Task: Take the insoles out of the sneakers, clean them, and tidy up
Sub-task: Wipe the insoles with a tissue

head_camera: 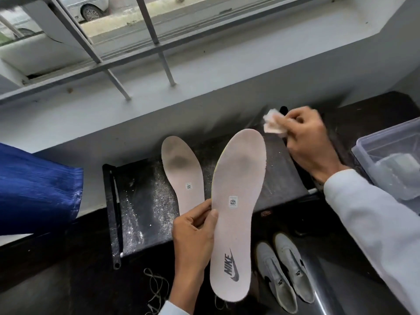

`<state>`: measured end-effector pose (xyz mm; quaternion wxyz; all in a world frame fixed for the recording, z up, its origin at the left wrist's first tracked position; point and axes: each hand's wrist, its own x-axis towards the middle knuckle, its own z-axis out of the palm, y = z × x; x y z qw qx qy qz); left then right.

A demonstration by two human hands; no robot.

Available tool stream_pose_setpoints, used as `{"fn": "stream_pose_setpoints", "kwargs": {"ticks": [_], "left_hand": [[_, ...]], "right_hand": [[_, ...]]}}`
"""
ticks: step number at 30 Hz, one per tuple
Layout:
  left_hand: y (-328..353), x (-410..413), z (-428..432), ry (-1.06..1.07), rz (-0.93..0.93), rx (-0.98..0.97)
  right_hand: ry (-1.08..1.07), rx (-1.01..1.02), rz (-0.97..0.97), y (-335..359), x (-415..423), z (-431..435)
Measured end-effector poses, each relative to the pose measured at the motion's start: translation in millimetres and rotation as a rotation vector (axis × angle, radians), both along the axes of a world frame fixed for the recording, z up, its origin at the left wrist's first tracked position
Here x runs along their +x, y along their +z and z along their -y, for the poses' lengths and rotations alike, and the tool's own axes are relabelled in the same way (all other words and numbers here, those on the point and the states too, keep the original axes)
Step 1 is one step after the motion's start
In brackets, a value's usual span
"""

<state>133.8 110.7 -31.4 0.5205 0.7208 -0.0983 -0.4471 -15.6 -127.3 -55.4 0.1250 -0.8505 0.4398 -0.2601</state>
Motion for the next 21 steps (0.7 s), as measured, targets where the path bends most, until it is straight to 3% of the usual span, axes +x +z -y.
{"fn": "stream_pose_setpoints", "kwargs": {"ticks": [3, 7, 9, 11, 14, 17, 21], "left_hand": [[-4, 2, 2, 0.017, -0.005, 0.002], [-6, 1, 5, 0.048, -0.015, -0.027], [-6, 1, 6, 0.042, -0.032, -0.044], [-8, 2, 4, 0.021, -0.020, -0.036], [-13, 3, 1, -0.019, 0.006, -0.014], [-17, 6, -3, -0.014, 0.019, 0.007], [-18, 9, 2, 0.029, 0.057, 0.025]], "right_hand": [[0.013, -0.116, 0.129, 31, 1, -32], [0.611, -0.035, -0.007, 35, -3, -103], [0.751, 0.021, -0.129, 16, -9, -104], [0.666, 0.053, -0.157, -6, -10, -84], [0.354, 0.039, -0.136, -19, -1, -43], [0.092, 0.010, -0.004, -1, 10, -19], [0.147, 0.033, 0.087, 18, 23, -45]]}}
